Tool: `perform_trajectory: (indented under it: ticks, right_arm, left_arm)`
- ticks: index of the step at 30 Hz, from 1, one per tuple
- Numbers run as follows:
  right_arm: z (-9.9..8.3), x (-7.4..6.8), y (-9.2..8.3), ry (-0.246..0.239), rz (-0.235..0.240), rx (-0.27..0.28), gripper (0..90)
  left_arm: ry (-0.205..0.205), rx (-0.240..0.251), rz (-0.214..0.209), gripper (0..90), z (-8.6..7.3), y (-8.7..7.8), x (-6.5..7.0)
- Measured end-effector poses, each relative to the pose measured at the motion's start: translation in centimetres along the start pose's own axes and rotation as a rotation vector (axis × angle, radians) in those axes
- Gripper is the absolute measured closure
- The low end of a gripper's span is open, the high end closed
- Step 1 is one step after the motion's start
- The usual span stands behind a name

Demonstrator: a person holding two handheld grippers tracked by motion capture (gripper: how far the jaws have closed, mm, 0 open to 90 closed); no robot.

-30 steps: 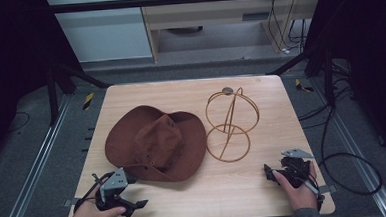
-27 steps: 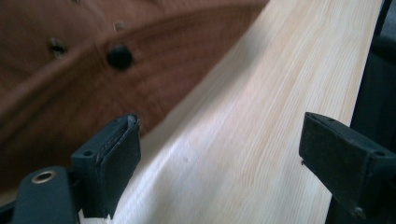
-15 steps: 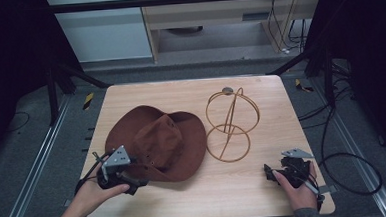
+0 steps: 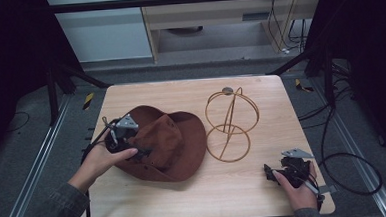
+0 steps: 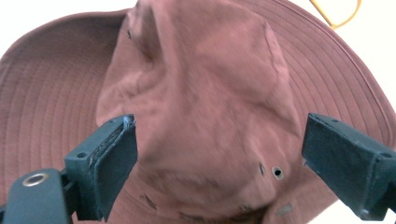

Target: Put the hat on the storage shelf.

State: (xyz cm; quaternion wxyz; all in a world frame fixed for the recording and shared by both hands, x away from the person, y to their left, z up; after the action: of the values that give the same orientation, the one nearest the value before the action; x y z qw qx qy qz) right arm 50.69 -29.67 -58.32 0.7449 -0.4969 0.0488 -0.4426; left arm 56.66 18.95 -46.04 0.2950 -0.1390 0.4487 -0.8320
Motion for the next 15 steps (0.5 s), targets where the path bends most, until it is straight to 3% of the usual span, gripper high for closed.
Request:
perform_trajectory:
  ticks: [9,11,15]
  right_arm:
    - [0.0,0.0,0.0,0.000,0.000,0.000,0.5]
    - [0.0,0.0,0.0,0.000,0.001,0.000,0.5]
    - [0.0,0.0,0.0,0.000,0.000,0.000,0.5]
  left_arm:
    - [0.018,-0.020,0.033,9.5,1.6,0.1,-0.9]
    - [0.017,-0.015,0.070,9.4,2.0,0.2,-1.4]
    - [0.003,-0.014,0.066,9.2,2.6,0.4,-1.8]
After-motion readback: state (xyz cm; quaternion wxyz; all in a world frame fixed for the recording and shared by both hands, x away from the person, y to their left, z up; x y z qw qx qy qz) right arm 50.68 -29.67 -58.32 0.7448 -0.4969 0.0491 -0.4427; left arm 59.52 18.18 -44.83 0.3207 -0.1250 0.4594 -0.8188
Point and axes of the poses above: each handheld gripper's, and its own axes: y roughly forward along the jaws, z roughly out of its top, x roughly to its right, the point moved 10 cm from there along y, roughly forward along the jaws, and after that the axes turned 5 degrees about -x, right-handed, at the moved point
